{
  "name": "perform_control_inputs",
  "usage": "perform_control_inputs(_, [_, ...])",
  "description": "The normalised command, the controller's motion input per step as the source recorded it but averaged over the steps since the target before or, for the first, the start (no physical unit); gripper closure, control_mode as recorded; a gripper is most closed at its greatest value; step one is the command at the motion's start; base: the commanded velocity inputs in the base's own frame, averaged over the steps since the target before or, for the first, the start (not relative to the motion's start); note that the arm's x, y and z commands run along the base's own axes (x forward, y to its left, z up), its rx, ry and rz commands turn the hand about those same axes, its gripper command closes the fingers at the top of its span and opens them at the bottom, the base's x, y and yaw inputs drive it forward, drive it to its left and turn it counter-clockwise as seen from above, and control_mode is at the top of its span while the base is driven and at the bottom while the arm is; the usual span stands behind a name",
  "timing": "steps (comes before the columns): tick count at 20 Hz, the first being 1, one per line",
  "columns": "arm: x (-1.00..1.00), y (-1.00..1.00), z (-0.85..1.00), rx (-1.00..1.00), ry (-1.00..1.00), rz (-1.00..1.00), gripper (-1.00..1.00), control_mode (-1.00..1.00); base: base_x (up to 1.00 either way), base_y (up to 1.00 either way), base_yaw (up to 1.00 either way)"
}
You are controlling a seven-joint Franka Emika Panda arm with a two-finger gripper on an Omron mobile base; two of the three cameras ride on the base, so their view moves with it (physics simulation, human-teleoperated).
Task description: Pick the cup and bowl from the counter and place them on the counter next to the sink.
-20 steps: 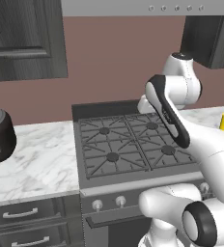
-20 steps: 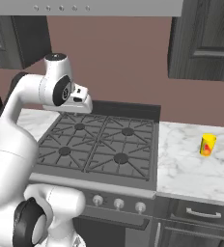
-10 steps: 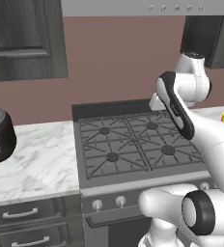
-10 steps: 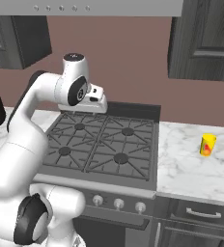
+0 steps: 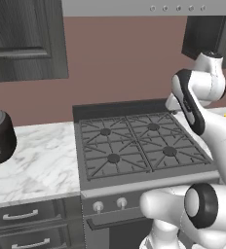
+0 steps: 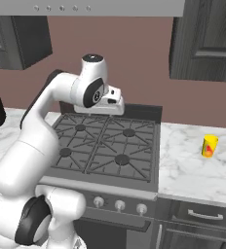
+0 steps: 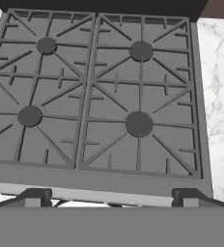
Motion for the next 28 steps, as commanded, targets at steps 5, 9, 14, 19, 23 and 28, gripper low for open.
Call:
perform_control_inputs(5, [-0.04,-0.12,0.04,-0.01,-0.01,-0.01,-1.00,-1.00,0.00,0.00,0.00])
perform_control_inputs(9, [0.00,0.00,-0.13,-0.02,-0.07,0.00,-1.00,-1.00,0.00,0.00,0.00])
perform_control_inputs(14, [0.00,0.00,-0.41,-0.08,-0.07,-0.02,-1.00,-1.00,0.00,0.00,0.00])
perform_control_inputs(19, [0.00,0.00,-0.48,-0.09,-0.06,-0.02,-1.00,-1.00,0.00,0.00,0.00])
perform_control_inputs(23, [0.13,0.00,-0.47,-0.08,-0.02,-0.01,-1.00,-1.00,0.00,0.00,0.00])
perform_control_inputs(28, [0.37,-0.13,-0.42,-0.06,0.00,-0.08,-1.00,-1.00,0.00,0.00,0.00])
